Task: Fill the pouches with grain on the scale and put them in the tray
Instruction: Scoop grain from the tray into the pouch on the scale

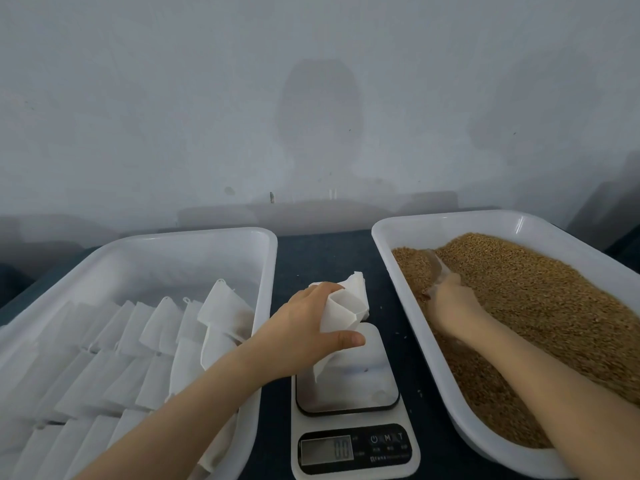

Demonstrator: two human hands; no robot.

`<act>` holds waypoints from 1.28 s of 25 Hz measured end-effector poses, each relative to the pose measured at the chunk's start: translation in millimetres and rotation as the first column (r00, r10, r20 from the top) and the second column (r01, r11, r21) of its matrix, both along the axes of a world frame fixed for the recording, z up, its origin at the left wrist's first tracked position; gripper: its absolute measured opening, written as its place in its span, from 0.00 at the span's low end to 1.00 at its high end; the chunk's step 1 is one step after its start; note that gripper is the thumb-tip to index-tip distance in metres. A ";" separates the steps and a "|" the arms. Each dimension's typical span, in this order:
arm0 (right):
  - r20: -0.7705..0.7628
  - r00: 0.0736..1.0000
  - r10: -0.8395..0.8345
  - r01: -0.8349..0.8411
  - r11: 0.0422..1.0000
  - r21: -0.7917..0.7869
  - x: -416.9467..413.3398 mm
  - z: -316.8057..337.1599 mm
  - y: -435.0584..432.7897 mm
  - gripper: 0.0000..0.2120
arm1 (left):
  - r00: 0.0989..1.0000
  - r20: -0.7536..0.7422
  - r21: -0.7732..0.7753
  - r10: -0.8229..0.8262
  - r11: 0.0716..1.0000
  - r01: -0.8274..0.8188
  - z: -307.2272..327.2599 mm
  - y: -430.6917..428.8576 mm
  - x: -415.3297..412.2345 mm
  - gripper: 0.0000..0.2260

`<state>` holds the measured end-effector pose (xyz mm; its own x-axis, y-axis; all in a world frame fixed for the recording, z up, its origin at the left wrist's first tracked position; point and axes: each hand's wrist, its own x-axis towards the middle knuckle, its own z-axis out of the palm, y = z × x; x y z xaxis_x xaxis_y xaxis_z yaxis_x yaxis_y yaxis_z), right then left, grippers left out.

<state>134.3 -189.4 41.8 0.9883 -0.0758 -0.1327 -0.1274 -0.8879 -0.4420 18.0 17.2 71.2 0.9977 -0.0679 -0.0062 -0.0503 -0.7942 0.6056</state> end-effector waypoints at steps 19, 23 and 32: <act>0.141 0.990 -0.034 0.023 0.997 0.073 -20.9 40.7 -14.9 0.17 | 1.000 0.029 -0.099 -0.011 0.995 0.014 -1.2 2.2 0.2 0.28; 0.249 0.968 0.019 0.031 0.981 -0.193 -24.4 42.2 -17.8 0.10 | 1.000 0.019 -0.104 -0.006 0.995 0.008 -1.1 1.9 0.4 0.27; 0.485 0.855 0.183 -0.091 0.974 -0.208 -27.1 54.1 -20.3 0.14 | 0.998 0.024 -0.173 0.056 0.984 -0.051 -2.8 6.6 2.8 0.26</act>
